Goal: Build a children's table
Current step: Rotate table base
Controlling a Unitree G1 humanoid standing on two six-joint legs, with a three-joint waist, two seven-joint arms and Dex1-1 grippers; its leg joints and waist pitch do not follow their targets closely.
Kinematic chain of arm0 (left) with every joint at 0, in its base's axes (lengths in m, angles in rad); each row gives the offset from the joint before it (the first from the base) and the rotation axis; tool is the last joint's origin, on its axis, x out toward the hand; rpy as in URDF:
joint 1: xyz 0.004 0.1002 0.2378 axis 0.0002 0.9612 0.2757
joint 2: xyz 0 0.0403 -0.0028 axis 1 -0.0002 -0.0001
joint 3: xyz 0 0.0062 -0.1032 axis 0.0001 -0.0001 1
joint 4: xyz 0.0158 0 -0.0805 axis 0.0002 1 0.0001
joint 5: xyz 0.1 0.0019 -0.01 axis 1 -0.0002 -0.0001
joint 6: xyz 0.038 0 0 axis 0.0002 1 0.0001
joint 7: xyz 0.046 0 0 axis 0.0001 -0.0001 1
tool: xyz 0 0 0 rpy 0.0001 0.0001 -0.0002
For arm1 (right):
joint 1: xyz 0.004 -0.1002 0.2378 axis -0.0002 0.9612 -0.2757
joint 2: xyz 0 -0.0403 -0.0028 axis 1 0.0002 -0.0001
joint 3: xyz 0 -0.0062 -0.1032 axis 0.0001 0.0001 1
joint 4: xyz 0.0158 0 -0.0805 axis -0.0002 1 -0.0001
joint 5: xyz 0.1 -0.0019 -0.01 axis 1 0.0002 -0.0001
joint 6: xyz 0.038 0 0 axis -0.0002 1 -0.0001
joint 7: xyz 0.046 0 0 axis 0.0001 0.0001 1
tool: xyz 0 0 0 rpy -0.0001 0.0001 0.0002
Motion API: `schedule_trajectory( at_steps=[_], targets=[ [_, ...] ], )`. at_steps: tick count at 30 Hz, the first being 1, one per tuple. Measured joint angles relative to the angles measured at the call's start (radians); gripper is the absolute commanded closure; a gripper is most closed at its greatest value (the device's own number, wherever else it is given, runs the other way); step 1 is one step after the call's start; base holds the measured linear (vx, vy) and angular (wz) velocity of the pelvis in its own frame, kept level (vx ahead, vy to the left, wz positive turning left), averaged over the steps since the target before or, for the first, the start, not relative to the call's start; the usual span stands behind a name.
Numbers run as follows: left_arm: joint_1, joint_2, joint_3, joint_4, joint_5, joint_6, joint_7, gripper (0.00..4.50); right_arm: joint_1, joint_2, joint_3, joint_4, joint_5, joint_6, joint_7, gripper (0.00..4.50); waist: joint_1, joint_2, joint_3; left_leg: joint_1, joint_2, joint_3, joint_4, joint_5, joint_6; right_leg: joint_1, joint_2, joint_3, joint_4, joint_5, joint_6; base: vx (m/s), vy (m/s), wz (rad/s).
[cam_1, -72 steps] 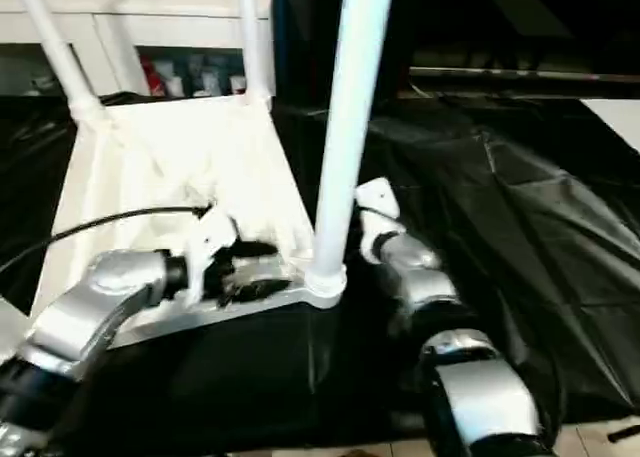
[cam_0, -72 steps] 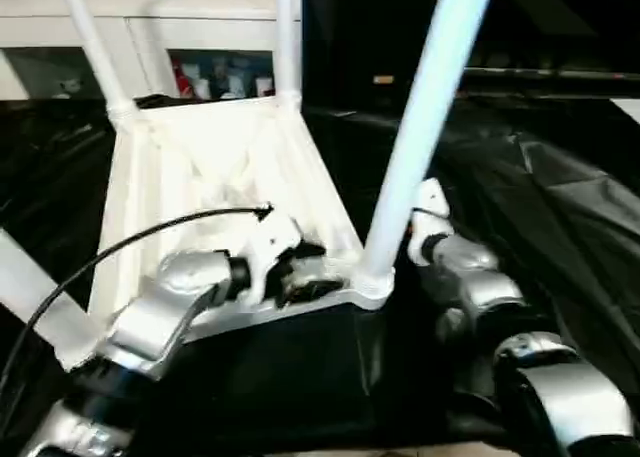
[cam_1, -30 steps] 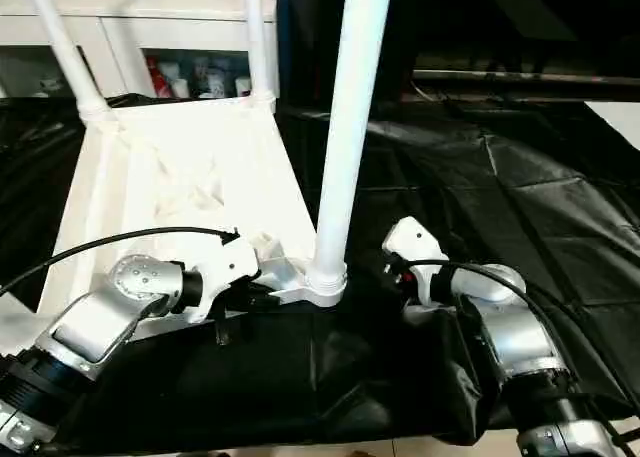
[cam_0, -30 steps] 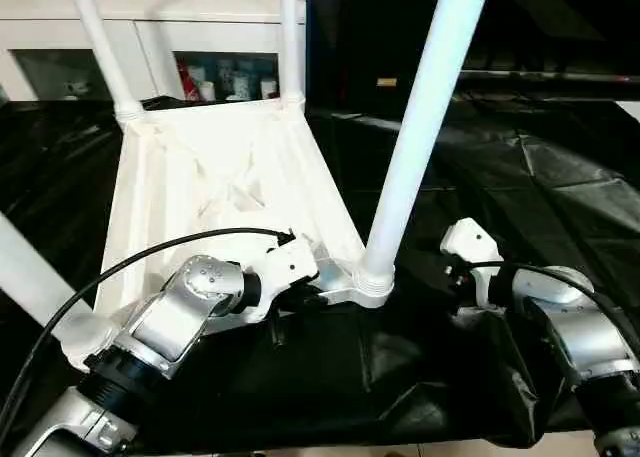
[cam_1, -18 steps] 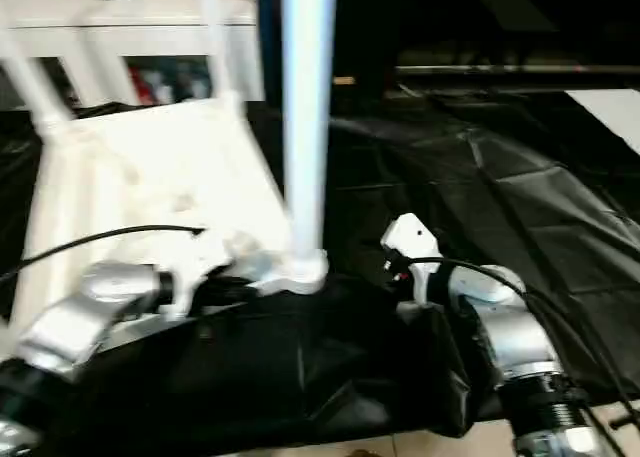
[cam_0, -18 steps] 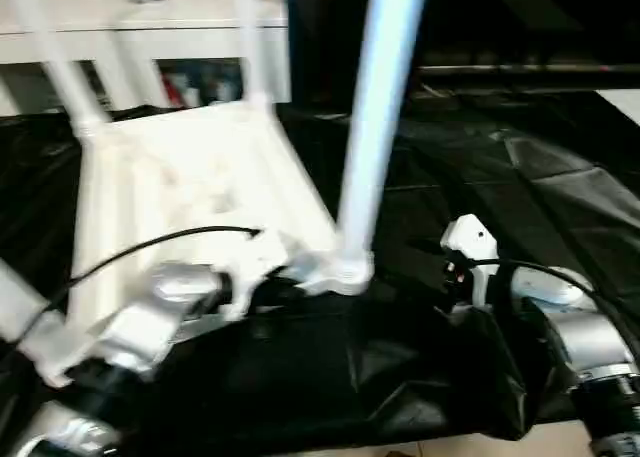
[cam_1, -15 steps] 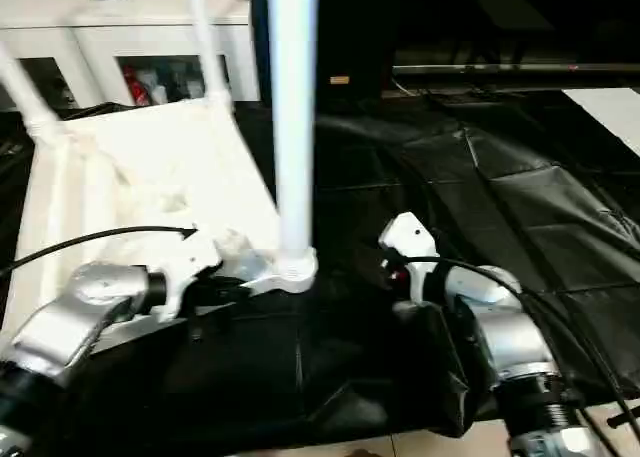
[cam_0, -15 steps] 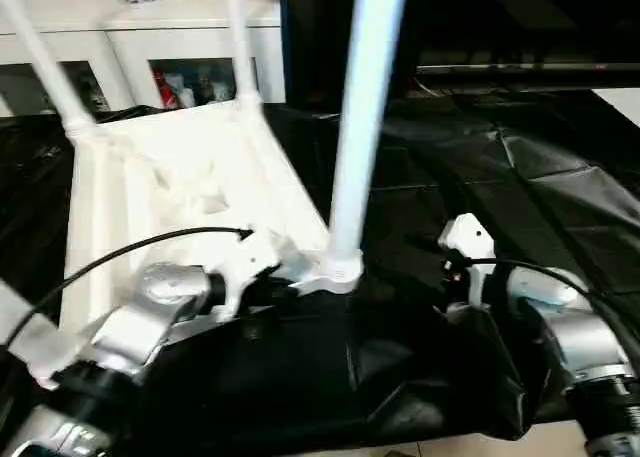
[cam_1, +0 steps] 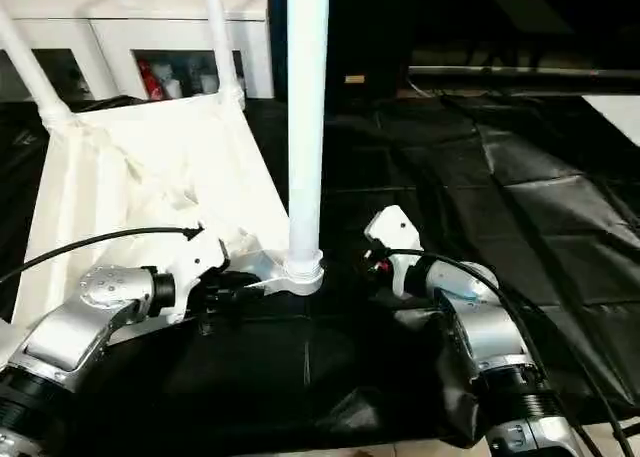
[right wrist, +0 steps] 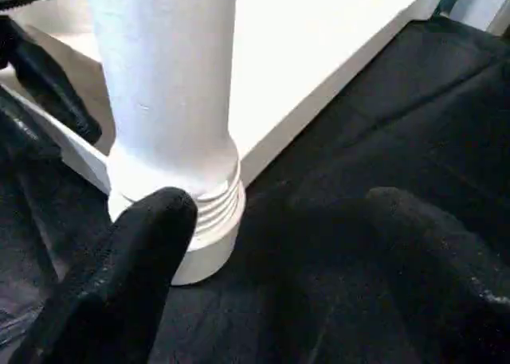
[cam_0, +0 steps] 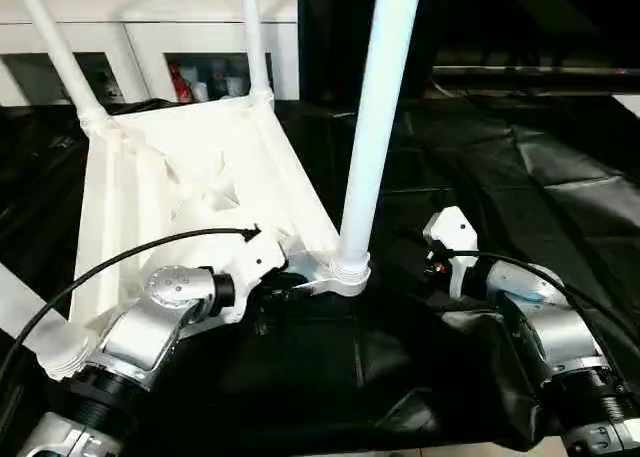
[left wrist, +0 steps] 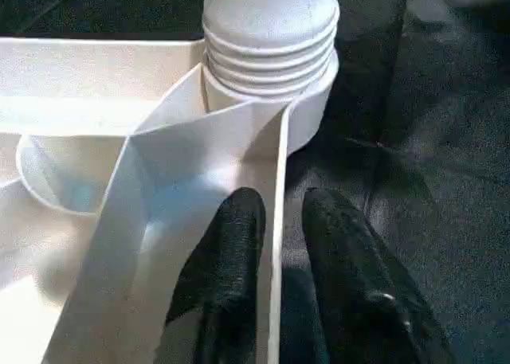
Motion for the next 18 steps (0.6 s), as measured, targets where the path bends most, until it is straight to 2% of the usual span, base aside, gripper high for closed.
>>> schedule_trajectory(
  at_steps=[10, 16, 18],
  targets=[
    [0.004, 0.026, 0.006, 0.01, -0.001, -0.004, -0.012, 3.51, 0.0, 0.004, 0.001, 0.0, 0.002, -0.001, 0.002, 0.63, 0.002, -0.001, 0.0, 0.002, 0.0, 0.0, 0.0, 0.0, 0.0, 0.001, 0.0, 0.0, 0.0, -0.001, 0.003, 0.0, 0.0, 0.0],
    [0.003, 0.014, 0.022, 0.032, -0.005, -0.021, -0.013, 4.22, 0.0, 0.01, 0.0, 0.0, 0.012, -0.001, 0.022, 0.63, 0.004, -0.001, -0.001, 0.002, 0.0, 0.0, 0.0, 0.0, 0.0, 0.001, 0.0, 0.0, 0.0, 0.0, 0.004, 0.0, 0.0, 0.0],
    [0.002, 0.008, 0.022, 0.035, -0.008, -0.024, -0.016, 4.29, 0.0, 0.01, 0.003, 0.0, 0.019, -0.002, 0.039, 0.63, 0.006, -0.001, -0.001, 0.002, 0.0, 0.0, 0.001, 0.0, 0.0, 0.002, 0.0, 0.001, 0.0, 0.0, 0.004, 0.0, 0.0, 0.0]
  ],
)
